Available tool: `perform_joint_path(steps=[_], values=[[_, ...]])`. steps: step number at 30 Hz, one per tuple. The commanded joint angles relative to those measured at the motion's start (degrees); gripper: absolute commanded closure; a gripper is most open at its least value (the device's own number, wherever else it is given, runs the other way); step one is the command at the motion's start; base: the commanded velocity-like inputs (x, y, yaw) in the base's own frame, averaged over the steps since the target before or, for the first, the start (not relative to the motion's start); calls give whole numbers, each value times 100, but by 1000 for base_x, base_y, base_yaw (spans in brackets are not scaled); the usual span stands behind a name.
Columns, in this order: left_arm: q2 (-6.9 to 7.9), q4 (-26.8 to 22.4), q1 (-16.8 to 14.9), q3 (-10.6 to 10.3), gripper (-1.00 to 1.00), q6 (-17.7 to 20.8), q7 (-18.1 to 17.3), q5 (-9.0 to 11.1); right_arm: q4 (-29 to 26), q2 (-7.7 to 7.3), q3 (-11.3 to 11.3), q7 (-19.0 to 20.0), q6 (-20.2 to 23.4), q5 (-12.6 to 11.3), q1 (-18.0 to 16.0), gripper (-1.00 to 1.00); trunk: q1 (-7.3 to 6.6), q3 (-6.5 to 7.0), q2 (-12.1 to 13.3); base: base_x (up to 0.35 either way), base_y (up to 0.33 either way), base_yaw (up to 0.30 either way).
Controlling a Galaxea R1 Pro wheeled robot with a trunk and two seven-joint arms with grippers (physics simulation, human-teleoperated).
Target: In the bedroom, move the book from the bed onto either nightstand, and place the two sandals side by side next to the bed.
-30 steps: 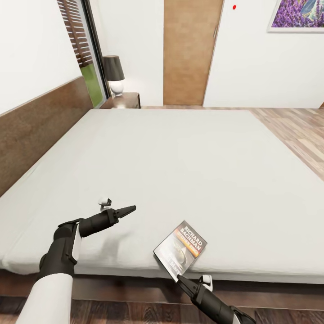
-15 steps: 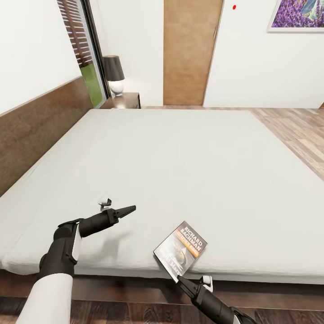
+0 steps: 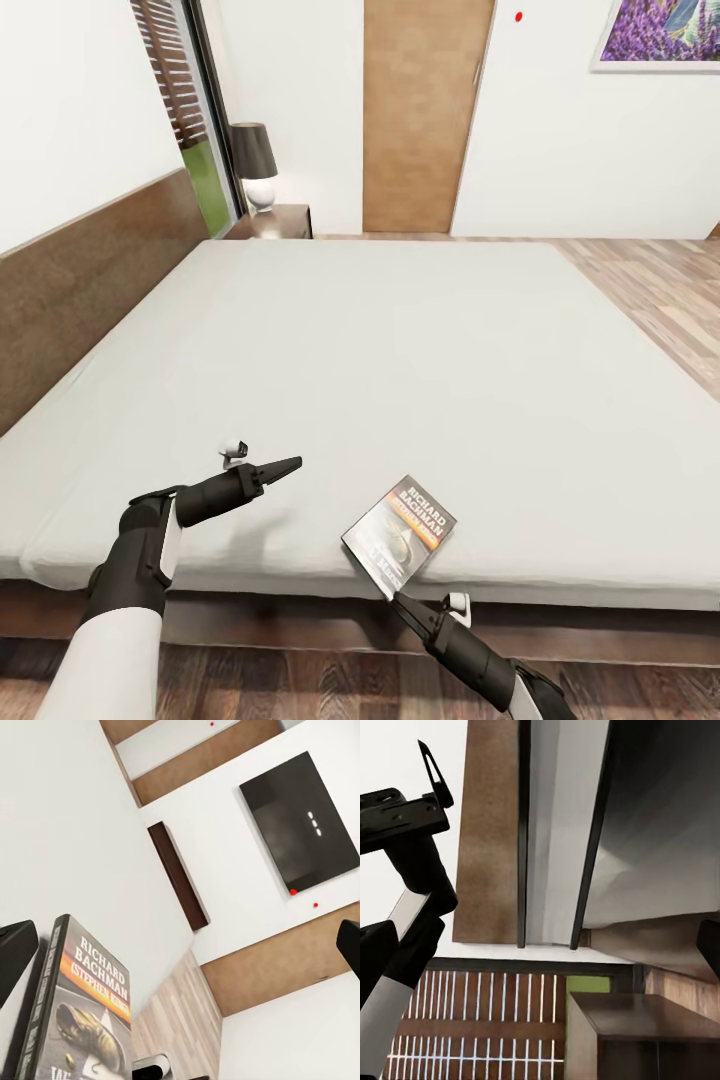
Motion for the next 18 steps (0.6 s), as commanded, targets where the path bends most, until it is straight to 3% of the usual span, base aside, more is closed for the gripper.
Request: perform_joint_path(steps=[1, 18], values=[[-6, -4, -5, 18, -100, 60, -43, -43, -2, 5, -26, 21, 58, 9, -4, -100, -1, -4, -2, -20, 0, 0], [-6, -4, -5, 19, -100, 60, -37, -42, -1, 5, -26, 21, 58, 10, -4, -100, -1, -4, -2, 2, 27, 0]])
